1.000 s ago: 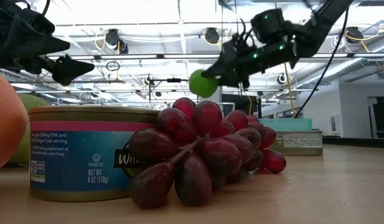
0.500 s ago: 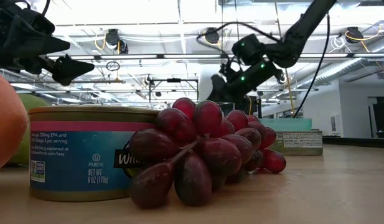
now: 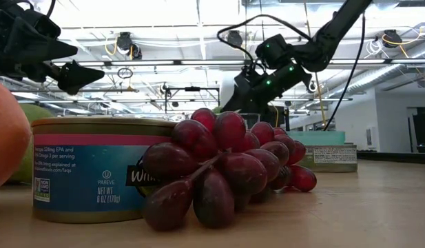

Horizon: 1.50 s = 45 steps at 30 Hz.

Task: Pick & Place Food Item
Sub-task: Put the apple into the right transparent bin

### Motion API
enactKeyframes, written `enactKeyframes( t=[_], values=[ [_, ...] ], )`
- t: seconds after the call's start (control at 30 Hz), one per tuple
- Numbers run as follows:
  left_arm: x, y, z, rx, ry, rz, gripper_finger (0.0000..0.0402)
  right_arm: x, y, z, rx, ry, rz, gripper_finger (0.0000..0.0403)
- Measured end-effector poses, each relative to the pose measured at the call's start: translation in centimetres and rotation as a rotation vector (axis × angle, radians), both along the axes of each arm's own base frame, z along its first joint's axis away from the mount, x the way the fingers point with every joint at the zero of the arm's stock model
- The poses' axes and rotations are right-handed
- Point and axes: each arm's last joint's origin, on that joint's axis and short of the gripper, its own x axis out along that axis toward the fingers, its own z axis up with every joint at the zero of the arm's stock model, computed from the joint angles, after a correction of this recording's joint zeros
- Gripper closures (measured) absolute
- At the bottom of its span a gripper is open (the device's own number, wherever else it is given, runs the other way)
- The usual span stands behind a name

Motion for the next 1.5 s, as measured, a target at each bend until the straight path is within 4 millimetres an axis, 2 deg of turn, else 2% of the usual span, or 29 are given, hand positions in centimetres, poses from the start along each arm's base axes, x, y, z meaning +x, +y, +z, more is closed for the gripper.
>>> enactKeyframes(
  t=[0.3, 0.6, 1.13, 1.3, 1.5],
  values=[
    [0.0, 0.0, -0.01, 0.0, 0.001, 0.0, 0.0002, -0.5, 0.04, -0.67, 0.046, 0.075, -0.007, 0.0109],
    [0.0, 0.0, -0.01, 0.0, 0.001, 0.0, 0.0002, -0.9, -0.49, -0.79, -0.055, 0.151, -0.189, 0.0109],
    [0.0, 0.0, -0.01, 0.0, 0.0, 0.0, 0.0002, -0.98, -0.6, -0.78, -0.082, 0.169, -0.232, 0.0107],
    [0.0, 0.0, -0.01, 0.0, 0.001, 0.0, 0.0002, -0.98, -0.6, -0.78, -0.082, 0.168, -0.232, 0.0093],
    [0.0, 0.0, -0.01, 0.0, 0.0, 0.0, 0.0002, -0.98, -0.6, -0.78, -0.065, 0.158, -0.242, 0.0055]
  ],
)
